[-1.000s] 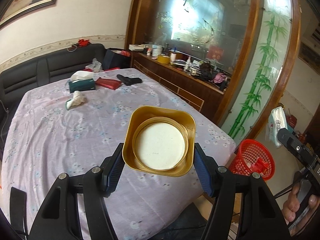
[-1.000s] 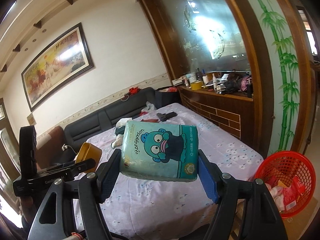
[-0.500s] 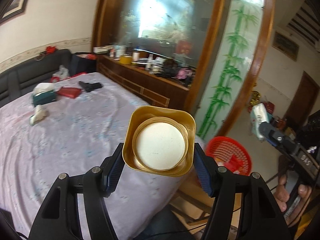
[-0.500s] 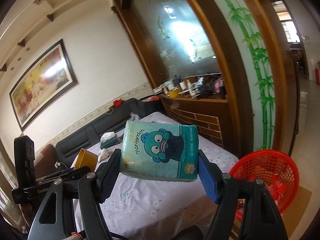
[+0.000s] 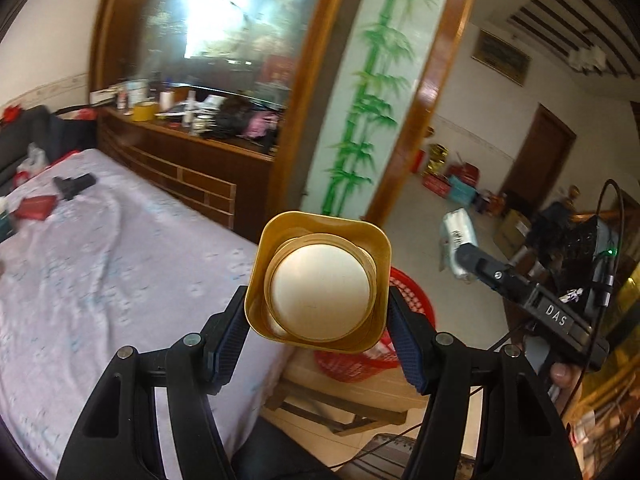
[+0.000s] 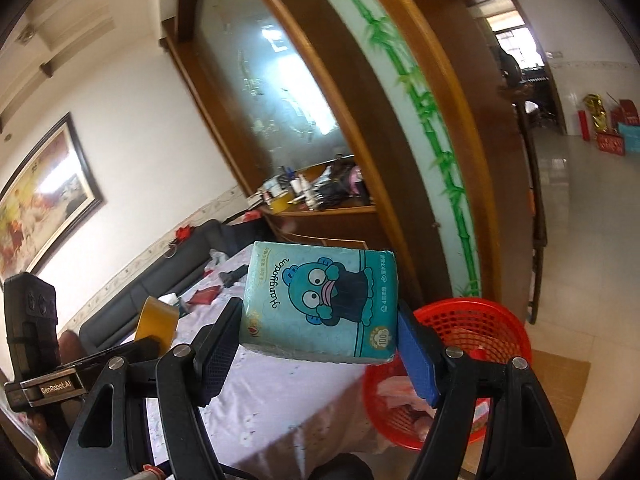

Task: Collect trash
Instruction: 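Carry the yellow container and teal tissue pack toward the red wastebasket, then open both tools to drop the container and tissue pack into the basket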

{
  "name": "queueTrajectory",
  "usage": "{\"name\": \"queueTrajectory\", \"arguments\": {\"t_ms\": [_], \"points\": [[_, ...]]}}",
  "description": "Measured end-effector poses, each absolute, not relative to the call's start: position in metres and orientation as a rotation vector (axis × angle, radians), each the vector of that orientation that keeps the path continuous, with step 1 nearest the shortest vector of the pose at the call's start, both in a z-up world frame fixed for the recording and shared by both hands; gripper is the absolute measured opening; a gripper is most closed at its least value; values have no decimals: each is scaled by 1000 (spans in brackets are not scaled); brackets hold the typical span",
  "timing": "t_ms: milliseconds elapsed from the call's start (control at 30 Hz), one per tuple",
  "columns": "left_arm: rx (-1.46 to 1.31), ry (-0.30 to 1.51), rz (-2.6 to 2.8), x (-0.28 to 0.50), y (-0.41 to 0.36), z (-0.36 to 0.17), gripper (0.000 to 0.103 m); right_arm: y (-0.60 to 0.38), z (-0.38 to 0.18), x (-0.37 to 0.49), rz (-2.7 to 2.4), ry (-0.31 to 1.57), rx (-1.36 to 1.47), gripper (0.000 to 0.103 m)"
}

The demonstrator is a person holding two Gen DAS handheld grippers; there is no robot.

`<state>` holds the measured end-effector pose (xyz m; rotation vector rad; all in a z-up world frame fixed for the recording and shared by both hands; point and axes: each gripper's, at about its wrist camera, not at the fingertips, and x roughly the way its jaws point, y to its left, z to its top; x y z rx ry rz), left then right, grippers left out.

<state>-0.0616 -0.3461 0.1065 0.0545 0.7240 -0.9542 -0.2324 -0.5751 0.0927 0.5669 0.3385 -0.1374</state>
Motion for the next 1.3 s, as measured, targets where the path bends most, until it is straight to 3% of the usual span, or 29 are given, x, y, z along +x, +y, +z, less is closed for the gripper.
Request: {"name": "queueTrajectory", "arguments": {"t_ms": [500, 1000, 1100, 1200, 1300], "points": [[164, 861, -1122, -57, -455, 44, 65, -639, 57, -230, -226, 409, 682, 78], [231, 974, -1133, -53, -498, -17, 65, -669, 17, -198, -243, 498, 783, 78], [228, 1001, -1124, -49, -501, -24, 65, -673, 9, -196, -244, 504, 808, 81], [209, 1013, -1124, -45, -496, -25, 68, -679, 6, -199, -239, 497, 847, 94], [182, 989, -1113, -42, -483, -16, 74, -678, 11, -204, -240, 479, 847, 94]]}}
